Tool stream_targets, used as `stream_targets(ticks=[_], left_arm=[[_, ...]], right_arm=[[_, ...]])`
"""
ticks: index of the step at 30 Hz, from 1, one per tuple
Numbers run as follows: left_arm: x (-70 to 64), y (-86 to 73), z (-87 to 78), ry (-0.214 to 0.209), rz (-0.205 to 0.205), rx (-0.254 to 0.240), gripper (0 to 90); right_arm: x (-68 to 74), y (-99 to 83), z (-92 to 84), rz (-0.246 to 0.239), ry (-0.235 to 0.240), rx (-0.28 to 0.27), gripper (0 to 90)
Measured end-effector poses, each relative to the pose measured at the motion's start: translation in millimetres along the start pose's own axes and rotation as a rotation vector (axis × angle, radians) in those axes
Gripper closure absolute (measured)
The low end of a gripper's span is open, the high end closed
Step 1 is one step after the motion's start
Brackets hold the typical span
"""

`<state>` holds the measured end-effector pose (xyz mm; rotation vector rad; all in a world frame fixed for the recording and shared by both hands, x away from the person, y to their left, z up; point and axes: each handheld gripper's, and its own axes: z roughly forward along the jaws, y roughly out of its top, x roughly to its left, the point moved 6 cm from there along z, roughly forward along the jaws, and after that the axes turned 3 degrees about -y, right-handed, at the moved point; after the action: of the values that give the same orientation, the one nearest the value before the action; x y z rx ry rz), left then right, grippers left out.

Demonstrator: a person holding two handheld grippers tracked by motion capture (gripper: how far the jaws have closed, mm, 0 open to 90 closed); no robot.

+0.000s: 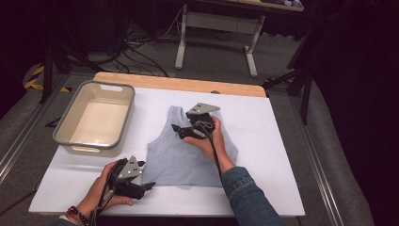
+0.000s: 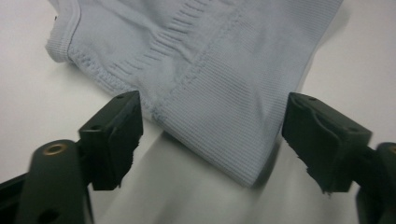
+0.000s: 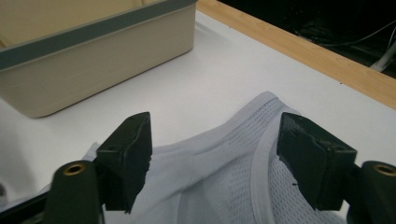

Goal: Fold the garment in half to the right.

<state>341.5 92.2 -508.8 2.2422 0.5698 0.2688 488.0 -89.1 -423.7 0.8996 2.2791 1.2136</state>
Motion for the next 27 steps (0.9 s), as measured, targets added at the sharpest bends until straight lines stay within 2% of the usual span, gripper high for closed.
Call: stream_targets(ticks=[3, 4, 5, 8, 11, 12, 14, 18, 23, 24, 27], left_arm=[[0.2, -1.1, -1.1, -0.012, -0.003, 0.006, 25.9], [0.5, -1.9, -1.6, -0.015, -0.001, 0.011, 26.7], [0.9, -2.6, -2.1, -0.011, 0.001, 0.015, 26.9], [1.9, -6.3, -4.5, -0.029, -0.011, 0.014, 25.1], [2.0, -7.8, -5.5, -0.033, -0.013, 0.02, 25.2], [1.6, -8.1, -4.1, -0.02, -0.007, 0.036, 26.1], [0.9, -7.6, -3.9, -0.024, -0.013, 0.038, 26.3], [-1.4, -5.6, -1.8, -0.048, -0.03, 0.036, 33.1], [-2.7, -3.0, -0.7, -0.051, -0.026, 0.036, 42.9], [-2.8, -2.7, -0.9, -0.054, -0.023, 0.039, 45.2], [-4.7, -2.1, -1.0, -0.069, -0.016, 0.037, 54.8]], right_arm=[[-1.6, 5.8, 16.0, -0.006, -0.019, 0.042, 31.6], [-1.7, 6.4, 20.6, 0.006, -0.017, 0.056, 32.4], [0.1, 7.3, 30.3, 0.031, 0.009, 0.081, 33.3], [2.2, 6.6, 50.4, -0.003, -0.018, 0.136, 35.1], [1.3, 5.9, 60.5, 0.013, -0.037, 0.157, 37.1], [0.3, 5.9, 69.7, 0.015, -0.053, 0.172, 38.9], [-0.2, 6.0, 72.7, 0.023, -0.067, 0.175, 39.7], [-1.0, 1.6, 88.9, 0.044, -0.072, 0.215, 43.1], [-10.0, -12.3, 103.3, 0.059, -0.089, 0.278, 45.2], [-10.8, -14.7, 105.3, 0.068, -0.081, 0.289, 44.9], [-11.9, -15.8, 109.0, 0.077, -0.087, 0.279, 45.7]])
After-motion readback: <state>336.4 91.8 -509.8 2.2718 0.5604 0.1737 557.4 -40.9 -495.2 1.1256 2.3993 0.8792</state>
